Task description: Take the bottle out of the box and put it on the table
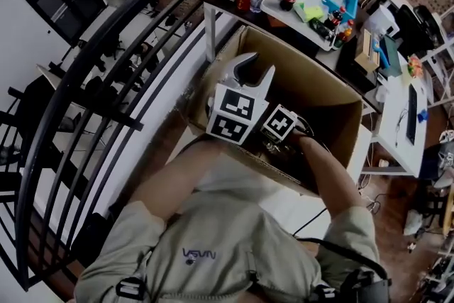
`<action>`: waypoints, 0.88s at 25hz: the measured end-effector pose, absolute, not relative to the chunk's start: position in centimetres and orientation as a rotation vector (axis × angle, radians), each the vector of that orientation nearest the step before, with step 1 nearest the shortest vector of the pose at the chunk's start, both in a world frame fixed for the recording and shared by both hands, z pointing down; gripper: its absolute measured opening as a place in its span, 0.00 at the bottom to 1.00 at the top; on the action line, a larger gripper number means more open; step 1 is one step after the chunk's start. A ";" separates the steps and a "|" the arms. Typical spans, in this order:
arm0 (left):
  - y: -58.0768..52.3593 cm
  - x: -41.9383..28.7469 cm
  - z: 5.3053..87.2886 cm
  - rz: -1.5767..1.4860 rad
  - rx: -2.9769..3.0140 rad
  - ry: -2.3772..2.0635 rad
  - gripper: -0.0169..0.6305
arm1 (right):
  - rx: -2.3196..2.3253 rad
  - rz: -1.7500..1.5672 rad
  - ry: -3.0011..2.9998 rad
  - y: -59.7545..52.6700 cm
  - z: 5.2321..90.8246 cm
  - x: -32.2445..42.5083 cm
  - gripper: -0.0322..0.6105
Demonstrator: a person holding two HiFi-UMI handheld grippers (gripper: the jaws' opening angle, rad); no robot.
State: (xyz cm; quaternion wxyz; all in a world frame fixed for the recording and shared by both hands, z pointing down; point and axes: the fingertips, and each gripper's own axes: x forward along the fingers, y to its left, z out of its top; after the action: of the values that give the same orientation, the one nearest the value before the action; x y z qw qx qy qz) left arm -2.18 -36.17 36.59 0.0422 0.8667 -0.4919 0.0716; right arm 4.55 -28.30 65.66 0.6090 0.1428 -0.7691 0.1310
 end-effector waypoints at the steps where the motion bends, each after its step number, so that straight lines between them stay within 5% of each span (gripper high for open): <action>1: -36.2 -2.3 36.6 0.212 2.647 -1.506 0.21 | 0.314 0.298 -1.752 -28.0 66.1 4.9 0.50; 22: -35.9 -2.1 36.8 0.153 2.645 -1.449 0.21 | 0.235 0.360 -1.633 -23.9 71.8 4.4 0.62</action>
State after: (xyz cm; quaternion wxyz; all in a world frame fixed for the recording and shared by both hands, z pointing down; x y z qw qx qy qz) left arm -2.12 -35.91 36.83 0.0606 0.8743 -0.4789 0.0506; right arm 4.39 -23.88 71.79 0.6640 0.1042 -0.7230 0.1594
